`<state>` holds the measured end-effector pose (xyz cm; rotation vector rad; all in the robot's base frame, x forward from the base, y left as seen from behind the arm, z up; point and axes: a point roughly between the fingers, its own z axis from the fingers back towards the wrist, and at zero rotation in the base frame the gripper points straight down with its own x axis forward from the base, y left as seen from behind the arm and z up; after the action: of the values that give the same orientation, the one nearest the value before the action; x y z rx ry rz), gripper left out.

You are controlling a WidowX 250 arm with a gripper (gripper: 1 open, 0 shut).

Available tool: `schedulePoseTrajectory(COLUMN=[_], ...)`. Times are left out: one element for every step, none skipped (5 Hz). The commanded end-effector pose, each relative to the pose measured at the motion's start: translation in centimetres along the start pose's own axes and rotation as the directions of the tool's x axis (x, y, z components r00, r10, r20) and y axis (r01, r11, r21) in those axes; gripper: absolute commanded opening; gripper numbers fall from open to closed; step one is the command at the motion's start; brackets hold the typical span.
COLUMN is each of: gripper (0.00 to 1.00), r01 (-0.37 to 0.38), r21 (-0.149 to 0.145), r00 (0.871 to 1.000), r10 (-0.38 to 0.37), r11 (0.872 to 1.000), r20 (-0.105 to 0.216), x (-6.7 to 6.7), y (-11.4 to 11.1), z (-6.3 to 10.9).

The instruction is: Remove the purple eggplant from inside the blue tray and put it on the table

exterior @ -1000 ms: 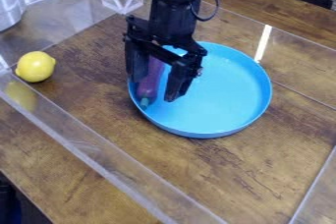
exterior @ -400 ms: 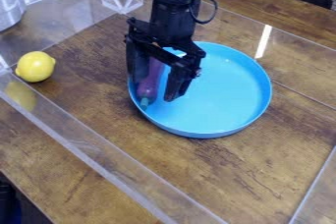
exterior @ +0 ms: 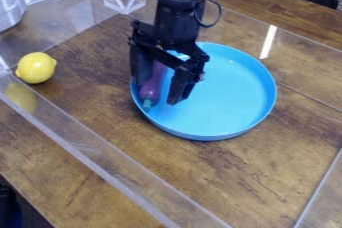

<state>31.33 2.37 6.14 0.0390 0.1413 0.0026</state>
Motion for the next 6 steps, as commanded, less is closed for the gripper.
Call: schedulePoseTrajectory(gripper=[1.00, 1.00, 1.00, 1.00, 1.00, 1.00], r01=[-0.025, -0.025, -0.026, -0.027, -0.029, -0.035], r21=[0.007, 0.011, 0.014, 0.016, 0.020, 0.031], r00=[0.998, 0.998, 0.998, 0.998, 0.998, 0.998], r10=[0.025, 0.024, 0.025, 0.026, 0.028, 0.034], r11=[1.000, 1.000, 1.000, 1.000, 0.999, 0.999], r20=[0.060, 0.062, 0.063, 0.063, 0.064, 0.058], x=[0.9, 1.1, 1.3, 1.5, 1.7, 1.9], y=[1.1, 1.2, 1.3, 1.5, 1.6, 2.1], z=[1.5, 1.4, 1.2, 1.1, 1.0, 0.7])
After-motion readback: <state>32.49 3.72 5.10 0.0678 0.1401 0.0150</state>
